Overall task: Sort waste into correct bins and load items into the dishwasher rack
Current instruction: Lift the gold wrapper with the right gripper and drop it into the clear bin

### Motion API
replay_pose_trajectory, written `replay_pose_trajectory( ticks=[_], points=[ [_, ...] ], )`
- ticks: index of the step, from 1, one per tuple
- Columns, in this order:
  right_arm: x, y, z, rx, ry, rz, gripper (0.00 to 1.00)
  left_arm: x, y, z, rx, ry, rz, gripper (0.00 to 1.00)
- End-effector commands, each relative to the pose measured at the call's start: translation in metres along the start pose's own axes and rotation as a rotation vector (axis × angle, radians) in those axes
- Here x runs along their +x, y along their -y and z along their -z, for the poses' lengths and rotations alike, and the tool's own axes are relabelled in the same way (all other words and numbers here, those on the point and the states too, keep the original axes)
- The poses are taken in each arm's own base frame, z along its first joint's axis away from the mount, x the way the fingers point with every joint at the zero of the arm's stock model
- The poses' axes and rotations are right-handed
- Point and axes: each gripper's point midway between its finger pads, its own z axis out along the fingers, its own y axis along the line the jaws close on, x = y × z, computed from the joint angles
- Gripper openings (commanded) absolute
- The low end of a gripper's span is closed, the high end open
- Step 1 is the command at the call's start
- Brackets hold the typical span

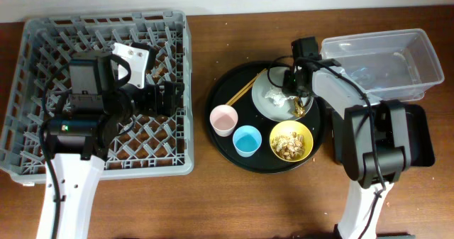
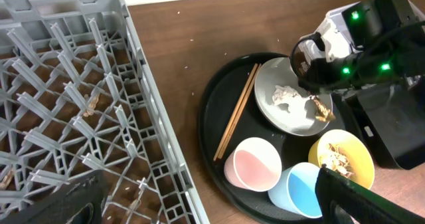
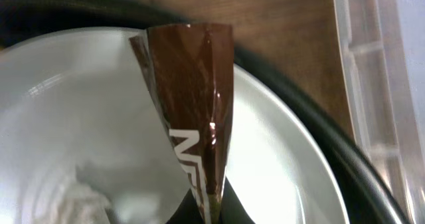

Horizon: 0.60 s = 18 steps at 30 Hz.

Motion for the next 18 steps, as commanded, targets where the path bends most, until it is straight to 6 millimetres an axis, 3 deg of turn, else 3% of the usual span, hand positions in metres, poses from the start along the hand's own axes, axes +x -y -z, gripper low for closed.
replay_pose_trajectory(
  ticks=[1,3,4,5,7,8,9,10,11,12,13,14,15,16,17,18],
  points=[
    [-0.031,-0.003,0.068,-0.036,0.134,-0.017,0.04,-0.009,0.003,0.005,0.012,0.024,-0.006,0.99],
    [-0.065,0.008,0.145,-0.081,0.325,-0.061,0.04,-0.009,0.003,0.005,0.012,0.023,-0.006,0.99],
    [-0.081,0.029,0.164,-0.073,0.397,-0.106,0.04,-0.009,0.003,0.005,0.012,0.024,-0.006,0.99],
    [-0.092,0.056,0.167,-0.035,0.432,-0.166,0.04,-0.009,0.004,0.005,0.012,0.023,-0.006,0.99],
    [-0.099,0.124,0.145,0.031,0.423,-0.425,0.04,-0.009,0.004,0.005,0.012,0.023,-0.006,0.99],
    [-0.102,0.147,0.131,0.036,0.423,-0.548,0.04,-0.009,0.003,0.005,0.012,0.023,-0.006,0.99],
    [-0.106,0.163,0.107,-0.014,0.406,-0.629,0.18,-0.009,0.003,0.005,0.012,0.024,-0.006,0.99],
    [-0.109,0.159,0.095,-0.115,0.376,-0.633,0.34,-0.009,0.003,0.005,0.012,0.023,-0.006,0.99],
    [-0.117,0.15,0.097,-0.243,0.374,-0.616,0.57,-0.009,0.003,0.005,0.012,0.023,-0.006,0.99],
    [-0.127,0.136,0.117,-0.346,0.406,-0.538,0.65,-0.009,0.003,0.005,0.012,0.023,-0.006,0.99],
    [-0.13,0.111,0.15,-0.457,0.429,-0.428,0.67,-0.009,0.003,0.005,0.012,0.023,-0.006,0.99],
    [-0.122,0.092,0.171,-0.506,0.42,-0.35,0.67,-0.009,0.003,0.005,0.012,0.023,-0.006,0.99],
    [-0.1,0.064,0.189,-0.518,0.371,-0.24,0.67,-0.009,0.003,0.005,0.012,0.023,-0.006,0.99],
    [-0.08,0.042,0.193,-0.513,0.318,-0.143,0.67,-0.009,0.003,0.005,0.012,0.024,-0.006,0.99],
    [-0.039,0.014,0.175,-0.415,0.169,-0.082,0.67,-0.009,0.003,0.005,0.012,0.023,-0.006,0.99],
    [-0.007,0.001,0.154,-0.306,0.052,-0.034,0.66,-0.009,0.003,0.005,0.012,0.024,-0.006,0.99]
  ],
)
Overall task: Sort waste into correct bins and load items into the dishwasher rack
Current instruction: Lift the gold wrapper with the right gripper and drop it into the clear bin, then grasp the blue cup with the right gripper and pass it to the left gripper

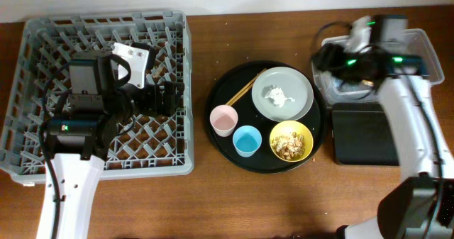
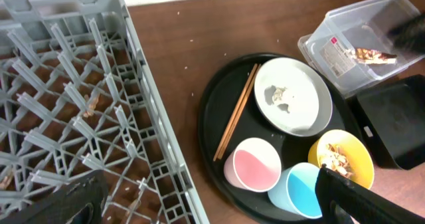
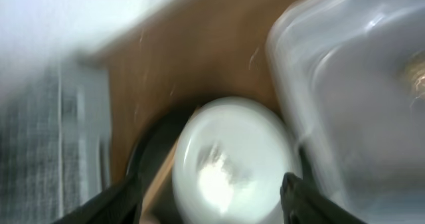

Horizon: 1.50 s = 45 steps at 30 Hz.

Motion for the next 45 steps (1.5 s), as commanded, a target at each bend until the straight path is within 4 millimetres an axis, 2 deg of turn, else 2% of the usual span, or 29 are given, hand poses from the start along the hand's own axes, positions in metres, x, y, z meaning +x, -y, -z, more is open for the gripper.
replay_pose_trajectory(
  ticks=[1,2,3,4,6,7,8,9,10,12,13,15,17,18,19,20,22,24,25,26,27,29,31,32,33,35,37,39,45],
  points=[
    [0.104,-0.008,-0.056,0.255,-0.298,0.227,0.66,-0.008,0.003,0.005,0.012,0.022,-0.005,0.99],
    [0.123,-0.004,-0.077,0.325,-0.337,0.283,0.67,-0.008,0.003,0.005,0.012,0.022,-0.005,0.99],
    [0.13,0.0,-0.089,0.368,-0.343,0.316,0.66,-0.008,0.003,0.005,0.012,0.022,-0.005,0.99],
    [0.137,0.004,-0.119,0.392,-0.344,0.347,0.68,-0.008,0.003,0.005,0.012,0.021,-0.005,0.99],
    [0.139,0.017,-0.157,0.39,-0.326,0.347,0.7,-0.008,0.003,0.005,0.012,0.021,-0.005,0.99],
    [0.138,0.023,-0.165,0.391,-0.322,0.333,0.28,-0.008,0.003,0.005,0.012,0.021,-0.005,0.99],
    [0.136,0.023,-0.164,0.382,-0.322,0.326,0.16,-0.008,0.003,0.005,0.012,0.021,-0.005,0.99],
    [0.127,0.017,-0.154,0.365,-0.318,0.31,0.04,-0.008,0.003,0.005,0.012,0.022,-0.005,0.99],
    [0.117,0.01,-0.14,0.341,-0.307,0.293,0.04,-0.008,0.003,0.005,0.012,0.021,-0.005,0.99],
    [0.07,-0.006,-0.095,0.282,-0.201,0.224,0.04,-0.008,0.003,0.005,0.012,0.022,-0.005,0.99],
    [0.035,0.0,-0.071,0.279,-0.096,0.151,0.04,-0.008,0.003,0.005,0.012,0.022,-0.005,0.99],
    [0.001,0.028,-0.053,0.299,0.006,0.034,0.04,-0.008,0.003,0.005,0.012,0.022,-0.005,0.99],
    [-0.04,0.087,-0.033,0.355,0.127,-0.107,0.04,-0.008,0.003,0.005,0.012,0.022,-0.005,0.99],
    [-0.05,0.107,-0.025,0.372,0.16,-0.14,0.15,-0.008,0.003,0.005,0.012,0.022,-0.005,0.99],
    [-0.052,0.12,-0.019,0.372,0.16,-0.17,0.59,-0.008,0.003,0.005,0.012,0.021,-0.005,0.99],
    [-0.045,0.102,-0.018,0.263,0.098,-0.105,0.68,-0.008,0.003,0.005,0.012,0.021,-0.005,0.99],
    [-0.041,0.068,0.008,0.173,0.073,-0.06,0.67,-0.008,0.003,0.005,0.012,0.022,-0.005,0.99],
    [-0.02,0.028,0.033,0.111,0.032,0.004,0.63,-0.008,0.003,0.005,0.012,0.022,-0.005,0.99],
    [0.002,0.007,0.041,0.1,-0.026,0.052,0.61,-0.008,0.003,0.005,0.012,0.021,-0.005,0.99],
    [0.038,-0.015,0.044,0.092,-0.135,0.101,0.57,-0.008,0.003,0.005,0.012,0.021,-0.005,0.99],
    [0.088,-0.031,0.038,0.108,-0.31,0.129,0.56,-0.008,0.003,0.005,0.012,0.021,-0.005,0.99],
    [0.147,-0.039,0.024,0.171,-0.495,0.206,0.52,-0.008,0.003,0.005,0.012,0.022,-0.005,0.99],
    [0.187,-0.041,0.01,0.197,-0.584,0.264,0.5,-0.008,0.003,0.005,0.012,0.022,-0.005,0.99],
    [0.196,-0.036,0.005,0.235,-0.589,0.26,0.5,-0.008,0.003,0.005,0.012,0.022,-0.005,0.99],
    [0.215,-0.026,-0.016,0.262,-0.58,0.289,0.5,-0.008,0.003,0.005,0.012,0.022,-0.005,0.99],
    [0.229,-0.016,-0.036,0.243,-0.567,0.303,0.47,-0.008,0.003,0.005,0.012,0.021,-0.005,0.99],
    [0.239,-0.03,-0.04,0.122,-0.598,0.358,0.39,-0.008,0.003,0.005,0.012,0.021,-0.005,0.99],
    [0.248,-0.047,-0.037,0.005,-0.641,0.372,0.39,-0.008,0.003,0.005,0.012,0.021,-0.005,0.99],
    [0.255,-0.062,-0.044,-0.043,-0.638,0.382,0.47,-0.005,0.009,0.005,0.043,0.01,0.001,0.99]
  ],
)
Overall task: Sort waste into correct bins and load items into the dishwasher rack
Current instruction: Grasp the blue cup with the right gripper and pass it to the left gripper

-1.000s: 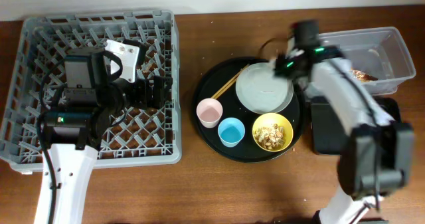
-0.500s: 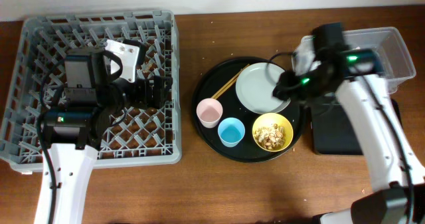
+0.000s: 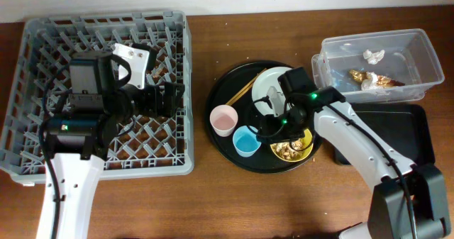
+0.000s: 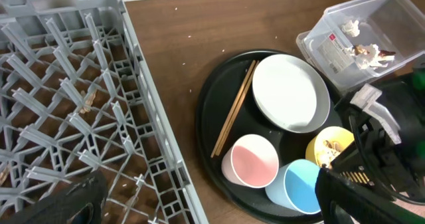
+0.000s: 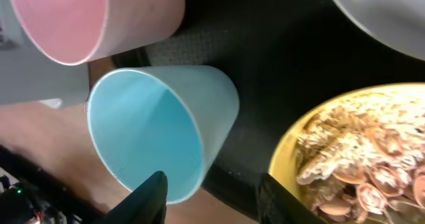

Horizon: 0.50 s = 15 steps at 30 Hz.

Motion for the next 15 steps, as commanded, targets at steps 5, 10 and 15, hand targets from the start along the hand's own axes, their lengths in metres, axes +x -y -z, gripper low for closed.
replay_pose_trajectory(
  ticks=[5,10,15],
  points=[
    [0.005,0.007,-0.037,0.065,-0.061,-0.19,0.16,-0.01,0.044,0.01,0.249,0.034,-0.008,0.99],
    [-0.001,-0.037,0.031,-0.032,-0.016,0.032,0.04,-0.023,0.024,0.025,0.299,0.077,0.217,0.99],
    [-0.025,-0.113,0.167,-0.308,0.245,0.406,0.04,-0.029,0.036,0.037,0.733,0.057,0.331,0.99]
  ],
)
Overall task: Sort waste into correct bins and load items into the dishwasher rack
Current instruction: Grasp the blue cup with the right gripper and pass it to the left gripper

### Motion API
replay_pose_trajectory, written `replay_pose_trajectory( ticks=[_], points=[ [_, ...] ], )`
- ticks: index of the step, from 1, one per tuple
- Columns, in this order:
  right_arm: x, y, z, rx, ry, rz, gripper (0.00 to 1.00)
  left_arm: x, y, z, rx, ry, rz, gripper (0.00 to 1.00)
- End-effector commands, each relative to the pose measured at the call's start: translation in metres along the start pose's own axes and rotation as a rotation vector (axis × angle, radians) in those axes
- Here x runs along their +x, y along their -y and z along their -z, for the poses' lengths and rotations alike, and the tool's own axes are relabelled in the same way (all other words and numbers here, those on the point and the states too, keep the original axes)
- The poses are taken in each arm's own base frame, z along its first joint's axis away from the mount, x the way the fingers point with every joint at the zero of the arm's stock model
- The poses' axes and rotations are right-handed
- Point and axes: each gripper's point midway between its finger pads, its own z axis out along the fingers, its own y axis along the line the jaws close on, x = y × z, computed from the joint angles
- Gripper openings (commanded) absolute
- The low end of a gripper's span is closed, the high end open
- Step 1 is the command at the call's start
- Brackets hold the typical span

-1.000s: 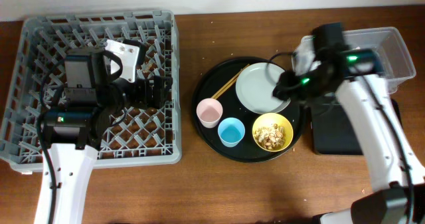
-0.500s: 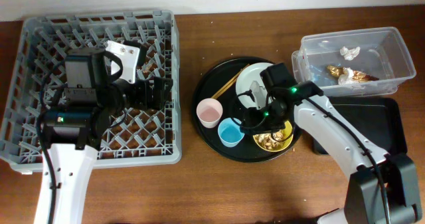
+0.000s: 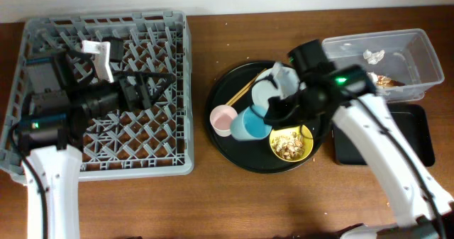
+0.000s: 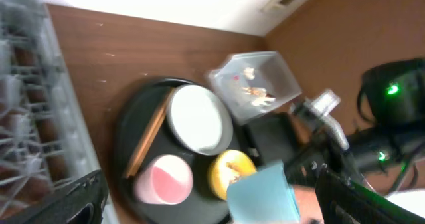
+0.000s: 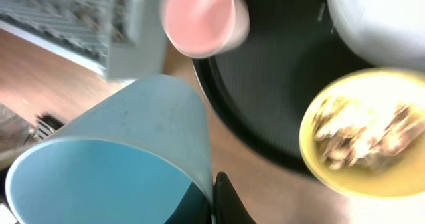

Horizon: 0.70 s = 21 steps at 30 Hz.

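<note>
My right gripper (image 3: pixel 275 110) is shut on the rim of a light blue cup (image 3: pixel 251 123), which hangs tilted above the black round tray (image 3: pixel 234 154). From the right wrist the blue cup (image 5: pixel 119 164) fills the lower left, with one fingertip (image 5: pixel 226 204) against its wall. On the tray stand a pink cup (image 3: pixel 222 118), a yellow bowl of scraps (image 3: pixel 291 144), a white plate (image 4: pixel 196 121) and chopsticks (image 3: pixel 245 90). My left gripper (image 3: pixel 152 84) stands open over the grey dishwasher rack (image 3: pixel 42 37), holding nothing.
A clear plastic bin (image 3: pixel 397 44) at the far right holds a brown wrapper and a crumpled tissue. A black bin (image 3: pixel 386 136) sits in front of it. The rack has crumbs between its prongs. Bare wood separates rack and tray.
My right gripper, open around the blue cup on the tray, has shut on its rim and holds it raised and tilted. My left arm has shifted left over the rack and its camera now looks higher.
My right gripper held a brown wrapper over the white plate, which also bore a tissue. Then it was open at the clear bin with the wrapper inside. Later the plate was bare, both scraps lay in the bin, and the gripper straddled the blue cup, now lifted.
</note>
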Motion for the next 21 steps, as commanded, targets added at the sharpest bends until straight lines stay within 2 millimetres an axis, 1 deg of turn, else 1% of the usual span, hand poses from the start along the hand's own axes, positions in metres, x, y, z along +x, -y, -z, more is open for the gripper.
replay_pose_trajectory(
  ticks=[1,2,3,4,5,6,7,8,10,11,12,14,15,16,17,19,20,21],
  points=[
    [-0.032,-0.077,0.055,-0.365,0.214,0.36,0.04,0.005,0.038,-0.004,0.467,-0.099,0.121,0.99],
    [-0.039,-0.088,0.059,-0.417,0.251,0.405,0.04,0.006,0.044,-0.004,0.572,-0.123,0.157,0.99],
    [-0.046,-0.099,0.059,-0.467,0.278,0.45,0.04,0.009,0.043,-0.009,0.593,-0.147,0.19,0.99],
    [-0.049,-0.109,0.06,-0.523,0.292,0.485,0.04,0.014,0.049,-0.016,0.611,-0.169,0.176,0.99],
    [-0.055,-0.114,0.057,-0.537,0.307,0.517,0.04,0.019,0.058,-0.02,0.629,-0.193,0.166,0.99],
    [-0.061,-0.113,0.053,-0.538,0.315,0.521,0.04,0.026,0.07,-0.026,0.654,-0.226,0.156,0.9],
    [-0.065,-0.11,0.047,-0.538,0.311,0.516,0.04,0.03,0.078,-0.029,0.669,-0.245,0.146,0.89],
    [-0.069,-0.105,0.038,-0.531,0.3,0.503,0.04,0.035,0.09,-0.029,0.687,-0.261,0.125,0.84],
    [-0.079,-0.099,0.026,-0.529,0.297,0.493,0.04,0.04,0.107,-0.024,0.708,-0.273,0.085,0.84],
    [-0.086,-0.099,0.024,-0.541,0.305,0.469,0.04,0.04,0.115,-0.017,0.713,-0.264,0.057,0.85],
    [-0.087,-0.103,0.026,-0.562,0.316,0.487,0.04,0.04,0.121,-0.012,0.717,-0.253,0.027,0.85],
    [-0.086,-0.121,0.037,-0.666,0.339,0.554,0.04,0.04,0.131,-0.003,0.723,-0.236,-0.017,0.85],
    [-0.084,-0.123,0.037,-0.669,0.335,0.557,0.04,0.04,0.132,-0.003,0.723,-0.236,-0.019,0.82],
    [-0.085,-0.123,0.037,-0.669,0.338,0.56,0.04,0.04,0.132,-0.003,0.723,-0.236,-0.019,0.76],
    [-0.086,-0.124,0.037,-0.671,0.339,0.552,0.04,0.04,0.132,-0.003,0.723,-0.236,-0.019,0.75],
    [-0.085,-0.124,0.037,-0.676,0.326,0.525,0.04,0.039,0.131,-0.004,0.716,-0.231,-0.027,0.63],
    [-0.084,-0.124,0.036,-0.676,0.318,0.517,0.12,0.039,0.125,-0.008,0.675,-0.225,-0.029,0.63],
    [-0.083,-0.123,0.036,-0.675,0.312,0.509,0.36,0.037,0.114,-0.017,0.595,-0.213,-0.034,0.63]
  ],
)
